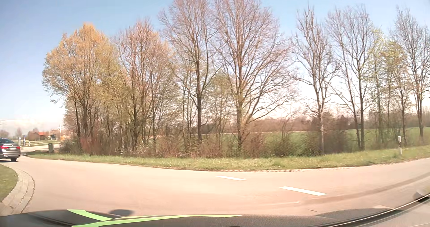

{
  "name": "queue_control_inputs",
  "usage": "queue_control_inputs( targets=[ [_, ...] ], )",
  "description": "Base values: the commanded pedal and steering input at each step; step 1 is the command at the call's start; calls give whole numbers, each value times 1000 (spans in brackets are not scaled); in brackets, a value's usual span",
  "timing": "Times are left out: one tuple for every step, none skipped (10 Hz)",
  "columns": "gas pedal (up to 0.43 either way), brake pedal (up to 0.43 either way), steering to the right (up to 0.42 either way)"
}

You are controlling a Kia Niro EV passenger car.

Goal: Follow the waypoints while adhering to traffic rules and regulations

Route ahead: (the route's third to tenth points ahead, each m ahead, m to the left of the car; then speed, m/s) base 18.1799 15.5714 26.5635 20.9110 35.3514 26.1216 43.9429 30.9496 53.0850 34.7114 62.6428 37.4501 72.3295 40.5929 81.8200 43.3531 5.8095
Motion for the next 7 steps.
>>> queue_control_inputs(
  targets=[
    [98,0,-299],
    [98,0,-299],
    [98,0,-298],
    [98,0,-295],
    [98,0,-294],
    [98,0,-294],
    [98,0,-294]
  ],
)
